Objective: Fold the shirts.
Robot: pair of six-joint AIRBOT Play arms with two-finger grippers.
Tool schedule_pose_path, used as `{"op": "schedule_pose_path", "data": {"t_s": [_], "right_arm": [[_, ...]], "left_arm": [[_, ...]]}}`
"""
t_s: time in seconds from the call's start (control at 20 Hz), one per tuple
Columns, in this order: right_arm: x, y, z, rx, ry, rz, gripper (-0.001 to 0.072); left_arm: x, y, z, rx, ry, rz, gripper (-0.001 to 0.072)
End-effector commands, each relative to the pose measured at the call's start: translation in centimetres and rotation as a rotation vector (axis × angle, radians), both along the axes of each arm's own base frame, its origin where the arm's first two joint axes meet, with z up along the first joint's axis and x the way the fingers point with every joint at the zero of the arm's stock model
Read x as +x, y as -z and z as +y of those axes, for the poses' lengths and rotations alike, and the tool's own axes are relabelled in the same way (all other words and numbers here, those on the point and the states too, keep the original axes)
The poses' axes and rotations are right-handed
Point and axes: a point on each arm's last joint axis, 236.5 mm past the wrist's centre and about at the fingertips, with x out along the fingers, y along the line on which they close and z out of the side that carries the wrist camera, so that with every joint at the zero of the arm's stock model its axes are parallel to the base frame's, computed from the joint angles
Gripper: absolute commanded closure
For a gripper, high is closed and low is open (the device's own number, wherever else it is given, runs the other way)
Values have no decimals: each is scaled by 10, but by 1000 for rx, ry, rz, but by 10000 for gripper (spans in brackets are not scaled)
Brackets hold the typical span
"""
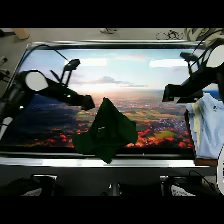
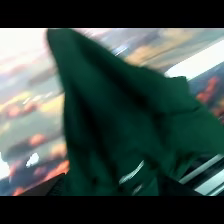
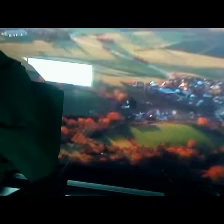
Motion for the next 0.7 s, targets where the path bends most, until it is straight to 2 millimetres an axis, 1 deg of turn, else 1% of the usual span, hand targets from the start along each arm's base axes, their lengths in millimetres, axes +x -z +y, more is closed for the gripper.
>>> {"op": "schedule_pose_path", "data": {"t_s": [0.0,0.05,0.1,0.15,0.2,0.25,0.3,0.35,0.45,0.5,0.55,0.6,0.65], "right_arm": [[-29,45,36,153,-66,153,77],[-39,55,43,188,-74,194,73],[-46,66,49,214,-81,225,72],[-52,77,51,227,-79,246,72],[-57,88,54,241,-76,264,73],[-62,96,56,252,-76,278,73],[-67,104,59,265,-80,291,73],[-70,110,61,278,-83,297,72],[-77,120,64,293,-100,305,37],[-79,123,65,299,-102,310,37],[-81,125,67,312,-101,316,37],[-83,126,71,328,-103,320,37],[-86,127,74,345,-112,323,37]], "left_arm": [[-48,22,77,117,-73,157,-13],[-67,45,92,130,-108,218,-13],[-85,73,104,138,-158,283,-13],[-105,105,116,143,-224,355,-13],[-124,130,120,131,-270,423,-13],[-139,150,116,92,-306,483,-13],[-144,164,109,53,-336,495,-13],[-143,176,105,23,-375,490,-8],[-146,194,101,0,-420,513,-7],[-148,200,100,0,-427,535,-7],[-146,204,97,-7,-438,544,-7],[-138,207,94,-29,-463,534,-6],[-130,209,91,-53,-490,522,52]]}}
